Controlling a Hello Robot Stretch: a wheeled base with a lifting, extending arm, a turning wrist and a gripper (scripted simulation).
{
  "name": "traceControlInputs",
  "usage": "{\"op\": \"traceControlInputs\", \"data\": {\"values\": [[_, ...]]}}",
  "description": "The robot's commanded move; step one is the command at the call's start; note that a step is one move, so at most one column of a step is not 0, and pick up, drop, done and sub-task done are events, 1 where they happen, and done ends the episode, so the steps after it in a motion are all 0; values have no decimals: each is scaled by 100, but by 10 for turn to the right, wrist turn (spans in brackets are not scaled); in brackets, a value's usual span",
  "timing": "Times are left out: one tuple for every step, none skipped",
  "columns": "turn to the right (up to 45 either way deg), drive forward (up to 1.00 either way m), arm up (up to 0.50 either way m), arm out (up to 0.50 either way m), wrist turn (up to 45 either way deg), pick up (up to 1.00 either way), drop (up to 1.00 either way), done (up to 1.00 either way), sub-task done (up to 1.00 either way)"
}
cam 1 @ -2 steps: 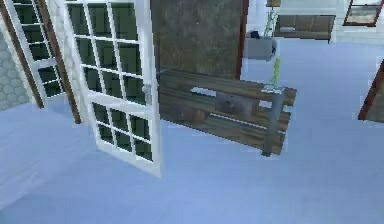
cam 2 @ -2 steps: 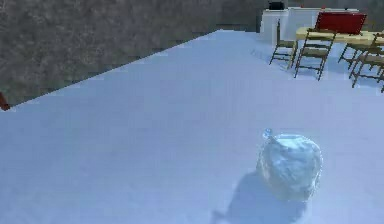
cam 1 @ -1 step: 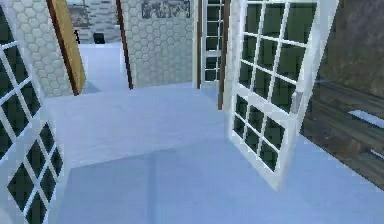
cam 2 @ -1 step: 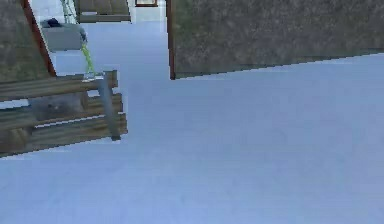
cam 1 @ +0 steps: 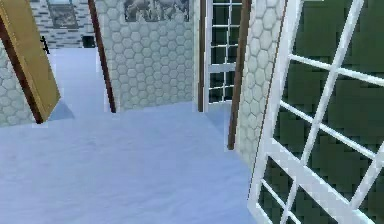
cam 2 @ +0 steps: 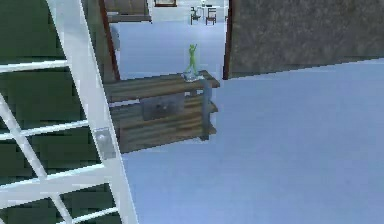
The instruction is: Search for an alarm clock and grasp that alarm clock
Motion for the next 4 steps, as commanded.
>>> {"op": "traceControlInputs", "data": {"values": [[0, 100, 0, 0, 0, 0, 0, 0, 0], [-120, 0, 0, 0, 0, 0, 0, 0, 0], [0, 20, 0, 0, 0, 0, 0, 0, 0], [150, 0, 0, 0, 0, 0, 0, 0, 0]]}}
